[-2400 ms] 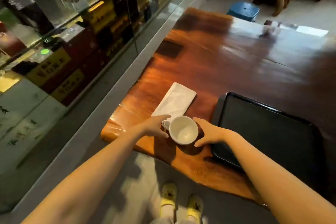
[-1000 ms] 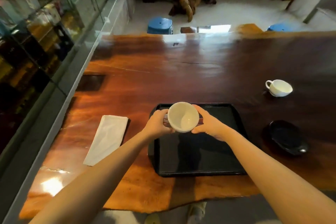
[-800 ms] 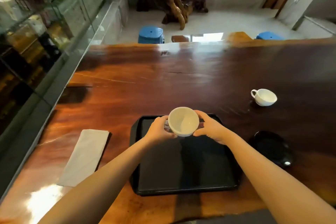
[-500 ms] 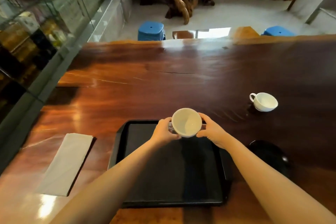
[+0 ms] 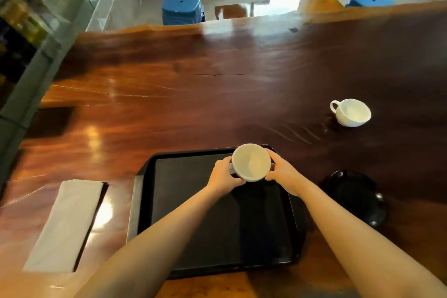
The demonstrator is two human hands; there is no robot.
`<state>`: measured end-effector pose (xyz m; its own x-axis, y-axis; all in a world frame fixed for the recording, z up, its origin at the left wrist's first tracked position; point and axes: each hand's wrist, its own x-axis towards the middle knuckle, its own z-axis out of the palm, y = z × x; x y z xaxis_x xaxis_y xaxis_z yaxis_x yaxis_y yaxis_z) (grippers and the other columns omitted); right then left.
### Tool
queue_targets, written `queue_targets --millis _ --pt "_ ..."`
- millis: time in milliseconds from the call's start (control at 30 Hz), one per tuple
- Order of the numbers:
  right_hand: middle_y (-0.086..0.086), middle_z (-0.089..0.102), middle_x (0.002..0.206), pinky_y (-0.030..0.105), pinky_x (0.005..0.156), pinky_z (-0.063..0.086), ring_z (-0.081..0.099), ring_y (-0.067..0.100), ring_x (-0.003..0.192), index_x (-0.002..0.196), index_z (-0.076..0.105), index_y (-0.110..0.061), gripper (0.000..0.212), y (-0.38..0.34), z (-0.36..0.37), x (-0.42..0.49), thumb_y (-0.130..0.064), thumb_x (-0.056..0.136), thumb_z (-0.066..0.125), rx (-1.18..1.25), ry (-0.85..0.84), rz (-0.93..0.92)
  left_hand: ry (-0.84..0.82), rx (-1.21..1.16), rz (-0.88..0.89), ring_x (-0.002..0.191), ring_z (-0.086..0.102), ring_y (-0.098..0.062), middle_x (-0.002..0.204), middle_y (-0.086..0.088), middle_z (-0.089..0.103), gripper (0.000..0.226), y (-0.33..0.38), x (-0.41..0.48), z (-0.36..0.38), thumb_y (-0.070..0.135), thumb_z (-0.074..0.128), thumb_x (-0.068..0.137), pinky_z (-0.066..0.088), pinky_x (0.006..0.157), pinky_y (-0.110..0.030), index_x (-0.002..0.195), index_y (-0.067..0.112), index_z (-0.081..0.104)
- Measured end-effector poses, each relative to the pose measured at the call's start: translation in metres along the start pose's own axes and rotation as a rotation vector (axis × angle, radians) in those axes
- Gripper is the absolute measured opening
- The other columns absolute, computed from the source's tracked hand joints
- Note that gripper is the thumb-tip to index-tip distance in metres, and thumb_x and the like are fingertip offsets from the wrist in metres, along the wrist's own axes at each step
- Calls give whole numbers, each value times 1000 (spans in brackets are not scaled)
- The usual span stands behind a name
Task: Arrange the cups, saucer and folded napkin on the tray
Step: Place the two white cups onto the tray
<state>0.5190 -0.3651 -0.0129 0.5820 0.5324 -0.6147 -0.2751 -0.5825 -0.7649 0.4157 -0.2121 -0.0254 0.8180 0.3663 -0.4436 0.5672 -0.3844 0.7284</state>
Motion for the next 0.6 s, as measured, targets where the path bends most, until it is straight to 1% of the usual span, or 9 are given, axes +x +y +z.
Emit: queue_targets --millis 67,167,200,267,333,433,467,600 --pt "2 39 143 40 95 47 37 24 131 144 31 -28 89 2 -3 4 20 72 49 -10 24 11 -19 10 -2 116 53 -24 126 -8 55 68 1 3 4 17 82 66 49 96 -41 127 13 50" --pt "3 35 147 35 88 48 35 25 134 147 25 -28 91 3 -10 6 20 73 49 -34 55 29 -70 41 -19 121 49 -23 132 -8 48 72 3 6 7 17 81 68 43 101 -38 131 15 45" --pt "3 34 148 35 89 47 34 25 135 147 25 -28 90 3 -12 7 19 74 49 -52 57 29 -93 57 -21 122 48 -24 134 -8 46 73 4 6 7 17 79 69 42 102 -39 132 16 43" --pt "2 35 148 39 96 45 34 24 135 147 26 -28 87 3 -16 8 18 76 49 -97 54 25 -129 85 -13 123 46 -25 135 -10 44 71 5 6 5 14 77 72 41 103 -39 133 17 41" --pt "1 38 146 40 98 45 35 24 135 146 27 -28 85 4 -19 10 16 77 50 -138 46 21 -151 112 -8 122 47 -26 134 -10 43 69 6 6 3 13 75 74 42 103 -40 134 18 40" --pt "2 41 143 35 90 48 37 24 133 143 32 -28 82 2 -22 11 16 77 51 -181 27 27 -160 150 -18 120 48 -25 135 -9 45 71 7 7 -1 13 74 75 44 101 -40 136 19 39" --pt "2 42 142 36 90 48 38 24 133 143 33 -28 81 1 -23 10 16 77 52 -203 21 32 -165 173 -22 119 49 -25 134 -8 47 70 7 7 -3 14 74 75 45 100 -39 136 19 40" --pt "5 41 143 43 102 42 37 26 133 142 35 -22 76 -8 -28 8 13 78 55 -313 -12 85 -250 278 -27 114 52 -24 133 -8 48 71 15 8 -14 17 72 75 46 93 -35 137 19 38"
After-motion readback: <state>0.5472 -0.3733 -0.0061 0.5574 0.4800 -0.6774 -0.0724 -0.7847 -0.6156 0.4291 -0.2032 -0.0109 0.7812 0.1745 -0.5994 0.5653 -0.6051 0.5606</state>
